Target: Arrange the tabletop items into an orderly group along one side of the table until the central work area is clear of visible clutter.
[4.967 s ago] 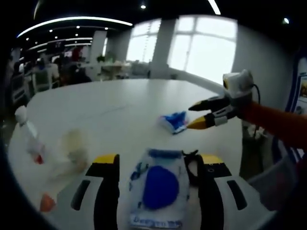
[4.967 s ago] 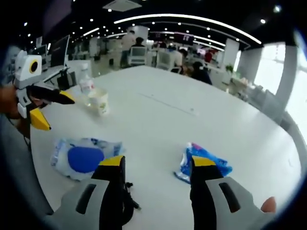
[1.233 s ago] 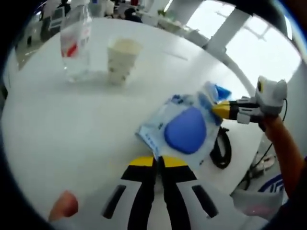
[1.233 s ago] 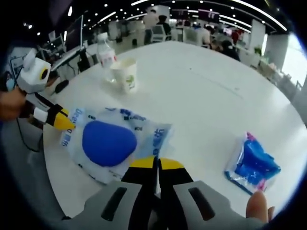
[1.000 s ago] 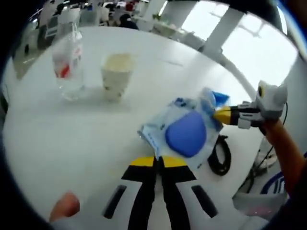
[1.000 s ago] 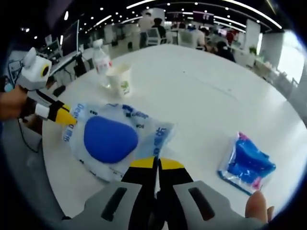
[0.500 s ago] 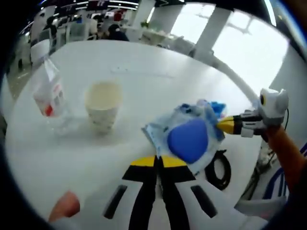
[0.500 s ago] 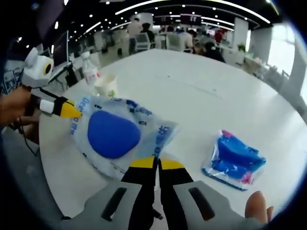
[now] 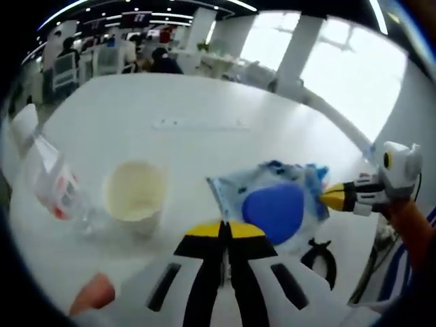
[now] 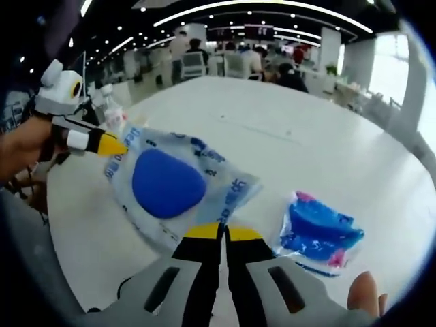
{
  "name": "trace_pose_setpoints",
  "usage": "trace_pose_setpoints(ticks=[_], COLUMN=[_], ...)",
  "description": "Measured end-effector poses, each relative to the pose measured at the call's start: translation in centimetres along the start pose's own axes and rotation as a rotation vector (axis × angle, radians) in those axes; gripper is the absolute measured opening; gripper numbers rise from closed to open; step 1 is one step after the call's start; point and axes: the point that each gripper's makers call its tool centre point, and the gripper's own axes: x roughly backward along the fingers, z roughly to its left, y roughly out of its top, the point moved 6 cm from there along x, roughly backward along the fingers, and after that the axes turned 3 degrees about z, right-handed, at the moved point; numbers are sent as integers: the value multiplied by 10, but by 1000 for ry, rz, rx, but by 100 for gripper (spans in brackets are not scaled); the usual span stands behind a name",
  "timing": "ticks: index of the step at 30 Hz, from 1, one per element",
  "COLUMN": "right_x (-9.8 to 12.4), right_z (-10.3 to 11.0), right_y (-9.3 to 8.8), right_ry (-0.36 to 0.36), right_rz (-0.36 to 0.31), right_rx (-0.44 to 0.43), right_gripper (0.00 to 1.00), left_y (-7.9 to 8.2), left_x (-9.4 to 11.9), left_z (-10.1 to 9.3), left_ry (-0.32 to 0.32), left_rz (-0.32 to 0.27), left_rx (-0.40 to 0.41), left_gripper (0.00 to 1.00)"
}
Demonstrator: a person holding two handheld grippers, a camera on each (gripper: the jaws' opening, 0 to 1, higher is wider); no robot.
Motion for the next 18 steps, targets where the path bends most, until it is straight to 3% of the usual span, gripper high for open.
trace_pose_setpoints(ticks=[18], right_x=[-27], right_z=[-20], right_y=[13], right_ry=[-18], right_rz=[3], right_rx=[2], right_gripper=[3], left_y=[16], left_x=[-32], left_z=[11], left_ry=[41], left_rz=[24], left_rx=[-7], left_gripper=[0])
